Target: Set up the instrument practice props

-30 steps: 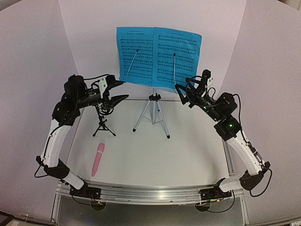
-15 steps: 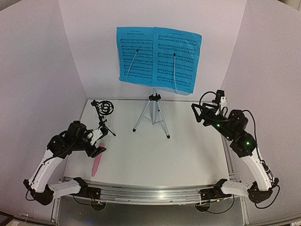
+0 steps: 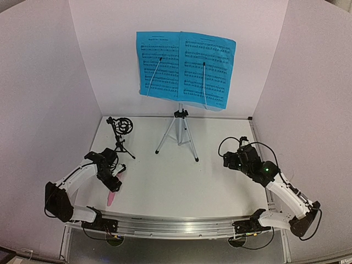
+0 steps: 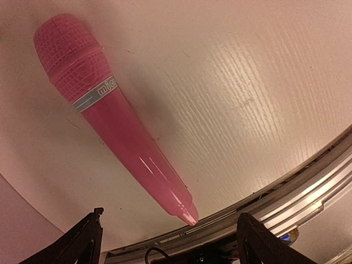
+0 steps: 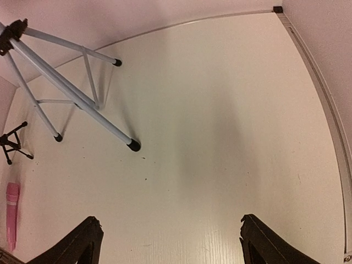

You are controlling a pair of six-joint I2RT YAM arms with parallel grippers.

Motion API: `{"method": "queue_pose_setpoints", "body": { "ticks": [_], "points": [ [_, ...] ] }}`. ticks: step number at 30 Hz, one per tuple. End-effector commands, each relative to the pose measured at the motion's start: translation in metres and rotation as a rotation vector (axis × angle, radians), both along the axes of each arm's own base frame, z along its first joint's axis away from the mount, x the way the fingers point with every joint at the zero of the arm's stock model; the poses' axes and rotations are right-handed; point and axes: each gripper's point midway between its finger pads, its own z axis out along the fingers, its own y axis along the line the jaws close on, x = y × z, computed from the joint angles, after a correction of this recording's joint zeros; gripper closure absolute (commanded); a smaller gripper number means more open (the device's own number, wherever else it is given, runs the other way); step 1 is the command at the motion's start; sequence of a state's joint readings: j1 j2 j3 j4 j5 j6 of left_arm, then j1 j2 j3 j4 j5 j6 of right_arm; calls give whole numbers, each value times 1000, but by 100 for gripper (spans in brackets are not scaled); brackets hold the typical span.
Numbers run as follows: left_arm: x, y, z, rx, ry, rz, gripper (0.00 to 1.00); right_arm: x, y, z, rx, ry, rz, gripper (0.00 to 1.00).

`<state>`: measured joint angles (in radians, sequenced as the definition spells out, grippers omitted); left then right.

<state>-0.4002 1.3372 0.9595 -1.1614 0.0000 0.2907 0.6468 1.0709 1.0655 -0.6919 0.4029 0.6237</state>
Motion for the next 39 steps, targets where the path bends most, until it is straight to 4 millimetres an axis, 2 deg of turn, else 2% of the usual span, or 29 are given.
{"method": "queue_pose_setpoints", "body": {
  "ticks": [1,7,15,18,22,26,27,30,32,35,39],
  "points": [
    [37,7,-22,77,-76,81,19,1,-1,-4,14,13,-40,15],
    [49,6,-56,116,-20,113,32,1,-5,1,-3,-9,-38,15],
    [54,13,-78,170,-19,100,37,-2,-14,10,-16,-47,-47,15],
    [52,15,-88,188,9,88,44,-2,-15,11,-18,-52,-53,14],
    [52,12,-90,177,22,83,69,-1,-14,13,-20,-56,-44,15],
    [42,5,-86,135,81,87,92,-1,-16,18,-20,-70,-50,14],
    [40,3,-82,122,93,93,98,-2,-17,19,-19,-74,-54,14],
    [40,-3,-66,72,59,84,100,-2,-18,22,-22,-85,-58,14],
    [39,-15,-43,-14,25,56,100,-2,-19,25,-20,-92,-57,15],
    [32,-32,5,-180,-100,-17,100,-2,-19,30,-18,-104,-53,14],
    [20,-54,89,-425,-378,-119,100,-3,-22,35,-18,-120,-60,15]
  ]
}}
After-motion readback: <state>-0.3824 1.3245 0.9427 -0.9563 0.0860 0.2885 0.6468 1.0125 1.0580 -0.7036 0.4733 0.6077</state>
